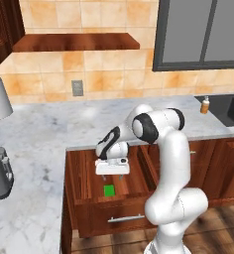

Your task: Restock the sink supplies by placing the sponge and soap dispenser on the counter and next to the sink. Make sure the soap dispenser is upright.

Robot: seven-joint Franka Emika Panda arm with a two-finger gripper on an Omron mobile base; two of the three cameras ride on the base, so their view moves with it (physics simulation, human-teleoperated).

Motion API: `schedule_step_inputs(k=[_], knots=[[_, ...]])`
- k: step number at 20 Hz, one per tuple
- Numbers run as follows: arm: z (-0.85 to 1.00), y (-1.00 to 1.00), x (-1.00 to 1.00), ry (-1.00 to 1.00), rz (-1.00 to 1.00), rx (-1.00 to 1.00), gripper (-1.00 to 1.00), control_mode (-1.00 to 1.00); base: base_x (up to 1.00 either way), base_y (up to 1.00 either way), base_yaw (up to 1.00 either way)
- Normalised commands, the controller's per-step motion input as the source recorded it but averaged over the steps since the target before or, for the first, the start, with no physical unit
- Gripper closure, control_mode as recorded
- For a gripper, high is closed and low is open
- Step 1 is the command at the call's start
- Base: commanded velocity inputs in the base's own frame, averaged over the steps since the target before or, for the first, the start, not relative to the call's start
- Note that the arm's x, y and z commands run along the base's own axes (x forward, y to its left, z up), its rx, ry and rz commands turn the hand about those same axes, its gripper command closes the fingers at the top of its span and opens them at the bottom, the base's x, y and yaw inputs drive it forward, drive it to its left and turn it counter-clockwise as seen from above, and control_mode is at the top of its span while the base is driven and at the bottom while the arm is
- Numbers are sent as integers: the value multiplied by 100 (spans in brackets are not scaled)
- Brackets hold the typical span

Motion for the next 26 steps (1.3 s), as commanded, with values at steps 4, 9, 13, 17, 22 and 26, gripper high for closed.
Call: schedule_step_inputs(k=[4, 9, 13, 17, 22, 26], knots=[[-60, 3, 21, 0, -1, -7, -100, -100, 0, 0, 0], [-50, 22, 25, 2, -1, -7, -100, -100, 0, 0, 0], [-48, 33, 14, 0, -2, -10, -100, -100, 0, 0, 0], [-24, 0, 0, 0, 0, -4, -100, -100, 0, 0, 0], [-20, 0, -2, 0, 0, -1, -100, -100, 0, 0, 0], [-17, -3, -31, 0, 0, 0, -100, -100, 0, 0, 0]])
